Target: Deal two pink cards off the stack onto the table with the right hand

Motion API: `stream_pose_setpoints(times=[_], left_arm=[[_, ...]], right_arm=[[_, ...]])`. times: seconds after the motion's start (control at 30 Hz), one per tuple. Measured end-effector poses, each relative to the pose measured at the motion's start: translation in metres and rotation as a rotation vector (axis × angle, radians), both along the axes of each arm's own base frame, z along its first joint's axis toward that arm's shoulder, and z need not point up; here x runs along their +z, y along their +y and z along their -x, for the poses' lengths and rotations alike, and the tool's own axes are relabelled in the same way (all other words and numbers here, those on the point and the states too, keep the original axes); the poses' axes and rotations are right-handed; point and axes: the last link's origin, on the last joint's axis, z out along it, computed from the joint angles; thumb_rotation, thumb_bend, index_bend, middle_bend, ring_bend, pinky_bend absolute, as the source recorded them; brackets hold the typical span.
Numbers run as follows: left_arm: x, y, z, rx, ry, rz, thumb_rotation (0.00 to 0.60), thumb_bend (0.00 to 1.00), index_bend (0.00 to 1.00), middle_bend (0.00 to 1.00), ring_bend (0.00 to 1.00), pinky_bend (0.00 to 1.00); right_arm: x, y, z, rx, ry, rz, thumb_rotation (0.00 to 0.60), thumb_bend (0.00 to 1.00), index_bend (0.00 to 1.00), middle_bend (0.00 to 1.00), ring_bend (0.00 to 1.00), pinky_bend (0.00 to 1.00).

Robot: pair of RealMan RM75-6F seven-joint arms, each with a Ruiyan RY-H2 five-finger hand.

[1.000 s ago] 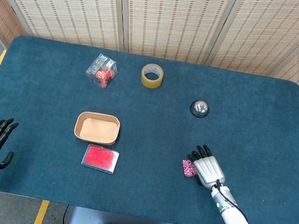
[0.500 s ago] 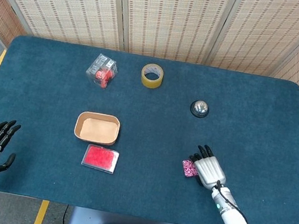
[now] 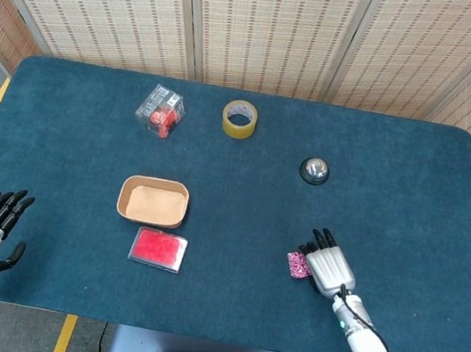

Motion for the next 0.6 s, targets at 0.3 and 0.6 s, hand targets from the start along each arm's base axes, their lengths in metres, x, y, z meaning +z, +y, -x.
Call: stream_pose_setpoints(times=[0.3, 0.6], left_arm=[[-0.0008, 0.0003, -0.0011, -0.005, 0.002, 0.002, 0.6, 0.46, 0.0, 0.0, 0.0, 0.05], [-0.0002, 0.0003, -0.0012, -0.006, 0.003, 0.003, 0.6, 0.46, 0.0, 0.0, 0.0, 0.05]], right_arm=[[0.0013, -0.001, -0.0026, 0.005, -0.02, 0.018, 0.6, 0.3, 0.33, 0.31, 0.06, 0.0], [0.0009, -0.0013, -0.003, 0.013, -0.024, 0.037, 0.6, 0.3, 0.52, 0.41, 0.18, 0.0]])
